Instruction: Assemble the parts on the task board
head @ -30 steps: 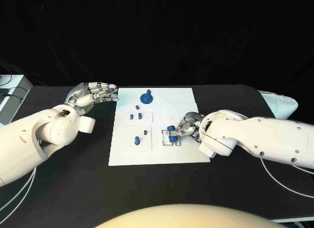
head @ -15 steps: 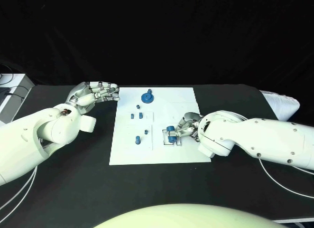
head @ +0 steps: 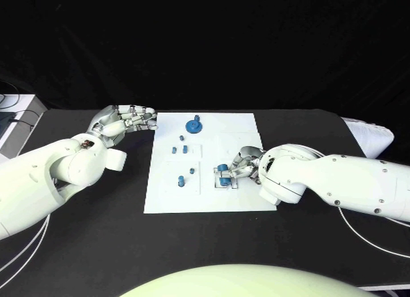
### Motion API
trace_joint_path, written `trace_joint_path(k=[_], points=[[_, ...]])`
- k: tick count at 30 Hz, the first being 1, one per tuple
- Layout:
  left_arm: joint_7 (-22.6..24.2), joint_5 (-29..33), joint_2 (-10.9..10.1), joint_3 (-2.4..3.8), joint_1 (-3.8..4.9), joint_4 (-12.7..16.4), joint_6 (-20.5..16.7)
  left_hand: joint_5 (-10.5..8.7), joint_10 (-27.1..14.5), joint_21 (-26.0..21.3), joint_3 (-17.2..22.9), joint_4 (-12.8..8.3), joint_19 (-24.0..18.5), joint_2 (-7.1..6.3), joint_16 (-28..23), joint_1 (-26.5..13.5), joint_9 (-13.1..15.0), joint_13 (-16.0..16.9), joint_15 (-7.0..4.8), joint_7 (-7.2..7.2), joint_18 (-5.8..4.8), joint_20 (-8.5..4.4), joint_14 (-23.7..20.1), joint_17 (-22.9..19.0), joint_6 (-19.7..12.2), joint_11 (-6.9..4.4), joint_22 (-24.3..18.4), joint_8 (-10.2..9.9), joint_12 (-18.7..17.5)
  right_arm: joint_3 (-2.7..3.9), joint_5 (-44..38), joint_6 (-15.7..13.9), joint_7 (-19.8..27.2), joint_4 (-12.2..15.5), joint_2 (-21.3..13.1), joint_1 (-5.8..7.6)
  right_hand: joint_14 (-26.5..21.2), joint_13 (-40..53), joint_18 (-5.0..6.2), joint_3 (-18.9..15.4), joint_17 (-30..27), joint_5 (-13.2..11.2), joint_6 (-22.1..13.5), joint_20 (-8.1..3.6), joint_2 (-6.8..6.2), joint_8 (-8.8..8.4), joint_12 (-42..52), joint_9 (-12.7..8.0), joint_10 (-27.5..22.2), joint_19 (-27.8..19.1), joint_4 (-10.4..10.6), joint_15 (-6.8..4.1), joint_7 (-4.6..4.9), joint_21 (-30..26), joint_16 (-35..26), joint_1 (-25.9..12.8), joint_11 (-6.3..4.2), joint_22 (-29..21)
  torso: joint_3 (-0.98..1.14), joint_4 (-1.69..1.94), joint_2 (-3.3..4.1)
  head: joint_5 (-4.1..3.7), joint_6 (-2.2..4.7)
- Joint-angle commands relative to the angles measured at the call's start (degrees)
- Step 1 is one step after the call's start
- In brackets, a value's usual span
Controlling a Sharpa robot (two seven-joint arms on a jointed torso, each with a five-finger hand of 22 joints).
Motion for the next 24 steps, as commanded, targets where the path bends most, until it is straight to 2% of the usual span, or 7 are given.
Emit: trace_joint_path(k=[1, 8, 14, 17, 19, 24], points=[[0.2, 0.3, 0.1, 0.03, 0.01, 0.1, 0.9, 0.14, 0.0, -0.4, 0.2, 0.4, 0.6, -0.22, -0.4, -0.2, -0.1, -0.1, 0.20, 0.05, 0.60, 0.03, -0.2, -0.1, -0.5, 0.19, -0.1, -0.4, 0.1, -0.01, -1.2, 1.0, 0.4, -0.1, 0.1, -0.12, 5.0, 15.1, -0.86, -0.3, 10.6, -0.3, 0.2, -0.33, 0.06, -0.35, 0.1, 0.1, 5.9, 4.9, 0.1, -0.18, 0.10, -0.1, -0.1, -0.5, -0.23, 13.4, 0.00, -0.02, 0.02, 0.00, -0.02], [0.2, 0.3, 0.1, 0.03, 0.01, 0.1, 0.9, 0.14, 0.0, -0.4, 0.2, 0.4, 0.6, -0.22, -0.4, -0.2, -0.1, -0.1, 0.20, 0.05, 0.60, 0.03, -0.2, -0.1, -0.5, 0.19, -0.1, -0.4, 0.1, -0.02, -1.5, 0.8, 0.4, -0.4, 0.2, -0.22, 5.0, 15.1, -0.83, -0.6, 10.4, -0.9, 0.2, -0.33, -0.02, -0.41, 0.1, 0.1, 5.9, 4.9, 0.2, -0.18, 0.12, -0.2, -0.2, -0.8, -0.22, 13.4, -0.02, -0.01, 0.00, 0.02, -0.06], [0.1, 0.3, 0.1, 0.03, 0.01, 0.0, 0.9, 0.14, 0.0, -0.4, 0.2, 0.4, 0.6, -0.22, -0.4, -0.2, -0.1, -0.1, 0.20, 0.05, 0.60, 0.03, -0.2, -0.1, -0.5, 0.19, -0.1, -0.4, 0.1, -0.03, -1.6, -0.2, 0.6, -0.7, 0.4, -0.27, 5.1, 14.5, -0.75, -3.2, 10.7, -7.9, -0.4, -0.14, -0.04, -1.00, -0.7, 0.8, 5.4, 4.7, 0.2, 0.07, 0.42, -0.7, -0.2, -2.4, 0.05, 13.2, 0.01, 0.00, 0.01, 0.07, -0.17], [0.1, 0.3, 0.2, 0.03, 0.01, 0.0, 0.9, 0.14, 0.0, -0.4, 0.2, 0.4, 0.6, -0.22, -0.4, -0.2, -0.1, -0.1, 0.20, 0.05, 0.60, 0.03, -0.2, -0.1, -0.5, 0.19, -0.1, -0.4, 0.1, -0.04, -1.6, -0.6, 0.8, -0.7, 0.4, -0.31, 5.1, 14.0, -0.70, -4.7, 10.9, -9.4, -0.6, -0.05, 0.10, -1.18, -1.6, 1.1, 4.9, 4.7, 0.3, 0.15, 0.51, -1.0, -0.1, -2.9, 0.17, 13.2, 0.02, -0.04, 0.00, 0.10, -0.24], [0.2, 0.3, 0.2, 0.03, 0.01, 0.0, 0.9, 0.14, 0.0, -0.4, 0.2, 0.4, 0.6, -0.22, -0.4, -0.2, -0.1, -0.1, 0.20, 0.05, 0.60, 0.03, -0.2, -0.1, -0.5, 0.19, -0.1, -0.4, 0.1, -0.04, -1.5, -0.9, 0.9, -0.7, 0.4, -0.33, 5.1, 13.9, -0.68, -6.7, 10.8, -11.4, -0.6, 0.02, 0.40, -1.29, -1.8, 1.4, 4.8, 4.7, 0.3, 0.21, 0.56, -1.1, -0.1, -3.7, 0.22, 13.1, 0.03, -0.04, 0.00, 0.15, -0.28], [0.1, 0.3, 0.2, 0.03, 0.01, 0.0, 0.9, 0.14, -0.1, -0.6, 0.1, 0.4, 0.6, -0.27, -0.5, -0.2, -0.2, -0.1, 0.23, 0.10, 0.60, 0.05, -0.2, -0.1, -0.7, 0.24, -0.3, -0.5, 0.1, -0.04, -1.5, -1.4, 1.2, -0.4, 0.3, -0.40, 5.1, 13.9, -0.68, -9.0, 10.9, -13.2, -0.6, 0.07, 0.89, -1.40, -1.9, 1.8, 4.8, 4.7, 0.4, 0.24, 0.58, -1.2, -0.1, -4.3, 0.23, 13.1, 0.04, -0.05, 0.04, 0.19, -0.35]])
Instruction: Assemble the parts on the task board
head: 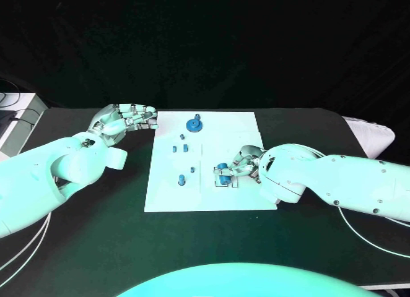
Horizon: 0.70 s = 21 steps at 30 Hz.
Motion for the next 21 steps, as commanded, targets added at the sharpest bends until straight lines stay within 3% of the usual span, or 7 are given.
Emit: trace_joint_path(k=[1, 21], points=[[0.3, 0.3, 0.1, 0.03, 0.01, 0.1, 0.8, 0.14, -0.1, -0.3, 0.0, 0.3, 0.4, -0.28, -0.2, -0.2, 0.0, -0.1, 0.23, -0.11, 0.61, -0.16, -0.2, -0.1, -0.5, 0.24, -0.1, -0.3, 0.1, 0.00, -0.6, -0.8, 1.0, 0.2, -0.1, -0.08, 5.1, 13.8, -0.68, -0.8, 10.9, -0.7, -0.1, 0.07, 0.03, -0.24, -0.3, 0.1, 4.8, 4.7, 0.0, 0.23, 0.09, -0.4, -0.1, -0.6, 0.23, 13.1, 0.01, -0.02, 0.02, 0.03, -0.07], [0.2, 0.3, 0.1, 0.03, 0.00, 0.0, 0.8, 0.15, -0.1, -0.3, 0.0, 0.3, 0.4, -0.28, -0.2, -0.2, -0.1, -0.1, 0.24, -0.11, 0.61, -0.16, -0.2, -0.1, -0.5, 0.25, -0.1, -0.3, 0.1, 0.00, -1.4, -1.6, 1.5, 0.8, -1.2, -0.28, 5.1, 13.8, -0.69, -1.1, 11.0, -1.1, 0.0, 0.07, 0.15, -0.21, -0.4, 0.2, 4.7, 4.7, 0.0, 0.23, 0.06, -0.3, -0.1, -0.7, 0.22, 13.1, 0.03, 0.03, 0.02, 0.02, -0.36]])
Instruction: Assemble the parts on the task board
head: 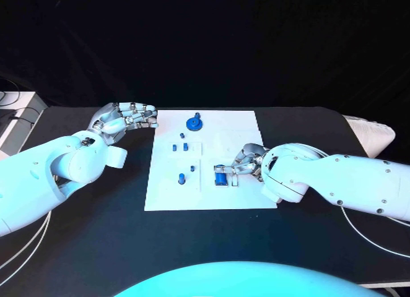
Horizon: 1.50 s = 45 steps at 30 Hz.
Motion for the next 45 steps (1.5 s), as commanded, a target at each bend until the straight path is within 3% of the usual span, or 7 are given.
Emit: trace_joint_path(k=[1, 11, 17, 22, 29, 37, 45], points=[[0.3, 0.3, 0.1, 0.03, 0.01, 0.1, 0.8, 0.15, -0.1, -0.3, 0.0, 0.3, 0.2, -0.28, -0.2, -0.2, -0.1, -0.1, 0.24, 0.11, 0.61, 0.05, -0.2, -0.1, -0.3, 0.24, -0.1, -0.3, 0.1, 0.00, -1.1, -0.5, 0.9, 0.3, -0.2, -0.10, 5.1, 13.8, -0.70, -0.3, 11.0, -0.3, 0.0, 0.07, -0.04, -0.21, -0.2, 0.1, 4.7, 4.7, 0.0, 0.23, 0.07, -0.3, -0.1, -0.5, 0.21, 13.1, 0.01, 0.03, 0.01, 0.00, -0.03], [0.2, 0.3, 0.1, 0.03, -0.01, 0.0, 0.7, 0.16, -0.1, -0.5, 0.0, 0.3, 0.3, -0.24, -0.3, -0.2, -0.1, -0.1, 0.25, 0.13, 0.62, 0.07, -0.2, -0.1, -0.3, 0.26, -0.2, -0.3, 0.1, 0.01, -0.9, -1.1, 3.4, 1.7, -1.6, -0.37, 5.1, 13.8, -0.74, -0.5, 11.1, 0.3, 0.2, 0.02, 1.49, -0.13, -0.1, 0.4, 4.8, 4.8, -0.1, 0.14, -0.06, 0.0, -0.1, 1.0, 0.10, 13.2, 0.00, 0.05, -0.01, 0.13, -0.19], [0.3, 0.3, 0.1, 0.03, -0.02, 0.0, 0.7, 0.16, -0.1, -0.5, 0.0, 0.3, 0.3, -0.24, -0.3, -0.2, -0.1, -0.1, 0.25, 0.13, 0.62, 0.07, -0.2, -0.1, -0.3, 0.26, -0.2, -0.3, 0.1, 0.02, 0.5, -0.7, 7.5, 2.8, -3.0, -0.51, 5.2, 14.0, -0.78, 0.2, 11.4, 2.5, 0.8, -0.24, 3.10, 0.12, 0.2, 1.1, 5.0, 4.8, -0.5, -0.15, -0.43, 0.2, 0.0, 8.7, -0.23, 13.3, -0.01, 0.03, 0.00, 0.11, -0.11], [0.6, 0.3, 0.1, 0.03, -0.06, 0.1, 0.7, 0.16, -0.1, -0.5, 0.0, 0.3, 0.3, -0.24, -0.3, -0.2, -0.1, -0.1, 0.25, 0.13, 0.62, 0.07, -0.2, -0.1, -0.3, 0.26, -0.2, -0.3, 0.1, 0.04, 0.1, -0.7, 10.8, 3.7, -4.7, -0.57, 5.2, 14.2, -0.81, 2.3, 11.3, -0.9, 1.0, -0.42, 1.94, -0.15, 0.5, 1.0, 5.1, 4.8, -1.7, -0.35, -0.65, 0.3, -0.1, 17.0, -0.45, 13.3, -0.01, -0.06, -0.06, -0.03, -0.12], [1.5, 0.5, 0.0, 0.03, -0.17, 0.1, 0.6, 0.18, 0.0, -0.6, 0.1, 0.3, 0.4, -0.12, -0.3, 0.0, -0.1, 0.0, 0.23, 0.10, 0.63, 0.07, -0.2, 0.0, -0.2, 0.21, -0.3, -0.2, 0.1, 0.25, 0.8, -1.3, 13.7, 3.6, -8.7, -0.28, 5.3, 14.5, -0.89, 3.1, 11.7, 0.1, 0.3, -0.34, 1.77, -1.20, 1.0, 0.4, 5.4, 4.9, -0.4, -0.14, -0.20, 0.7, 0.1, 17.8, -0.13, 13.4, 0.01, -0.22, -0.16, -0.54, 0.27], [2.0, 0.7, -0.2, 0.03, -0.40, 0.4, 0.4, 0.18, 0.3, -0.8, 0.2, 0.3, 0.5, -0.04, -0.2, 0.1, -0.1, 0.0, 0.17, 0.05, 0.65, 0.05, 0.0, 0.0, 0.0, 0.14, -0.4, -0.1, 0.3, 0.39, 1.0, 5.7, 13.4, 2.0, -14.4, 1.85, 5.4, 15.1, -1.12, 6.9, 12.3, 1.7, 1.2, 0.19, 2.59, -7.05, 1.9, -4.8, 5.9, 5.1, -0.4, 0.58, 0.74, 2.1, 0.2, 19.2, 0.68, 13.7, 0.02, -0.26, -0.24, -1.65, 0.58], [2.0, 0.8, -0.3, 0.03, -0.63, 0.6, 0.4, 0.18, 0.4, -0.8, 0.2, 0.3, 0.6, -0.03, -0.2, 0.1, -0.1, 0.0, 0.15, 0.04, 0.65, 0.04, 0.0, 0.0, 0.0, 0.12, -0.4, -0.1, 0.3, 0.38, -5.1, 10.8, 7.2, 1.2, -16.7, 2.36, 5.5, 15.1, -1.28, 7.3, 12.8, 0.9, 4.6, 0.28, 1.28, -8.30, 1.9, -7.4, 5.9, 5.3, -0.2, 0.42, 0.36, 3.0, 0.4, 16.6, 0.39, 13.9, 0.21, -0.56, -0.12, -2.05, 0.60]])
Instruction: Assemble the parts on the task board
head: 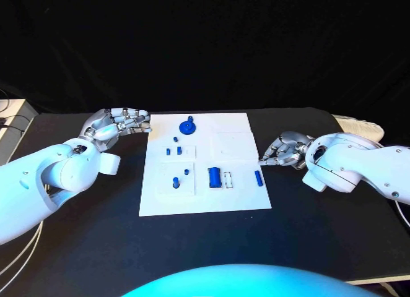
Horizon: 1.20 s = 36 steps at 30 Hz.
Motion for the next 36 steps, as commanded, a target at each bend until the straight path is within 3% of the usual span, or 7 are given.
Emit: trace_joint_path(k=[1, 7, 12, 19, 27, 36], points=[[1.1, 0.5, 0.0, 0.03, -0.09, 0.2, 0.4, 0.18, 0.4, -0.3, 0.0, 0.2, 0.4, -0.03, -0.2, 0.1, -0.1, 0.0, 0.15, 0.04, 0.64, -0.16, 0.0, 0.0, 0.0, 0.12, -0.1, -0.1, 0.3, -0.04, -5.3, 5.0, -4.6, 0.1, -0.1, -0.05, 5.7, 15.1, -0.44, 0.0, 13.0, -0.4, 1.7, 0.23, -0.23, -0.07, 0.1, -0.4, 6.2, 5.3, 0.2, 0.09, -0.37, 0.7, 0.5, -2.2, -0.06, 14.0, 0.13, -0.13, 0.06, -0.17, -0.04], [0.9, 0.6, 0.1, 0.03, -0.15, 0.2, 0.6, 0.18, 0.4, -0.3, 0.0, 0.2, 0.4, -0.03, -0.2, 0.1, -0.1, 0.0, 0.15, 0.04, 0.64, -0.16, 0.0, 0.0, 0.0, 0.12, -0.1, -0.1, 0.3, -0.17, -7.4, 4.0, -8.4, 0.3, 1.1, -0.44, 6.0, 15.1, -0.73, -0.6, 14.0, -0.8, 3.5, -0.09, -0.26, 0.81, 0.1, 0.5, 6.2, 5.6, 0.2, -0.34, -1.02, 2.3, 0.8, -5.6, -0.64, 14.4, 0.02, 0.05, 0.01, -0.26, -0.13], [0.7, 0.6, 0.1, 0.03, -0.17, 0.1, 0.6, 0.17, 0.5, -0.3, 0.0, 0.2, 0.4, -0.04, -0.2, 0.1, -0.1, 0.0, 0.13, 0.04, 0.64, -0.17, 0.0, 0.0, 0.0, 0.11, -0.1, -0.1, 0.4, -0.29, -8.9, 4.2, -10.8, 0.0, 2.5, -1.19, 6.0, 15.1, -0.76, -1.1, 14.2, -0.8, 4.2, -0.46, -0.71, 2.15, 0.1, 2.8, 6.2, 5.6, 0.3, -0.78, -1.61, 2.5, 0.8, -8.1, -1.15, 14.4, -0.07, 0.29, -0.03, -0.24, -0.40], [0.6, 0.6, -0.1, 0.03, -0.18, 0.2, 0.5, 0.17, 0.5, -0.3, 0.0, 0.2, 0.4, -0.04, -0.2, 0.1, -0.1, 0.0, 0.13, 0.04, 0.64, -0.17, 0.0, 0.0, 0.0, 0.11, -0.1, -0.1, 0.4, -0.38, -10.4, 5.6, -12.4, -0.2, 3.5, -1.90, 6.0, 15.1, -0.77, -1.7, 14.2, -1.0, 3.9, -0.71, -1.48, 3.15, 0.1, 5.2, 6.2, 5.6, 0.3, -1.02, -1.91, 2.6, 0.8, -11.2, -1.41, 14.5, -0.10, 0.00, 0.06, -0.02, -0.62], [0.6, 0.6, -0.1, 0.03, -0.18, 0.2, 0.5, 0.16, 0.5, -0.4, 0.0, 0.2, 0.5, -0.09, -0.2, 0.1, -0.1, 0.0, 0.12, 0.04, 0.64, -0.17, 0.1, 0.0, 0.0, 0.10, -0.2, -0.1, 0.4, -0.43, -11.4, 6.9, -13.0, -0.2, 4.3, -2.48, 5.8, 15.1, -0.77, -1.8, 13.5, -1.1, 3.8, -0.75, -1.78, 3.35, 0.1, 5.8, 6.2, 5.6, 0.3, -1.06, -1.95, 2.6, 0.6, -11.9, -1.44, 14.5, -0.03, 0.00, 0.04, 0.01, -0.85], [0.5, 0.6, -0.1, 0.03, -0.19, 0.1, 0.5, 0.16, 0.5, -0.4, 0.0, 0.2, 0.5, -0.09, -0.2, 0.1, -0.1, 0.0, 0.12, 0.04, 0.64, -0.17, 0.1, 0.0, 0.0, 0.10, -0.2, -0.1, 0.4, -0.46, -14.0, 5.7, -12.7, -0.9, 5.9, -3.35, 5.8, 15.1, -0.72, -1.5, 13.3, -1.1, 3.3, -0.79, -2.14, 3.50, 0.1, 6.6, 6.2, 5.6, 0.2, -1.09, -1.98, 2.3, 0.6, -10.8, -1.48, 14.4, 0.00, 0.06, 0.02, 0.07, -0.87]])
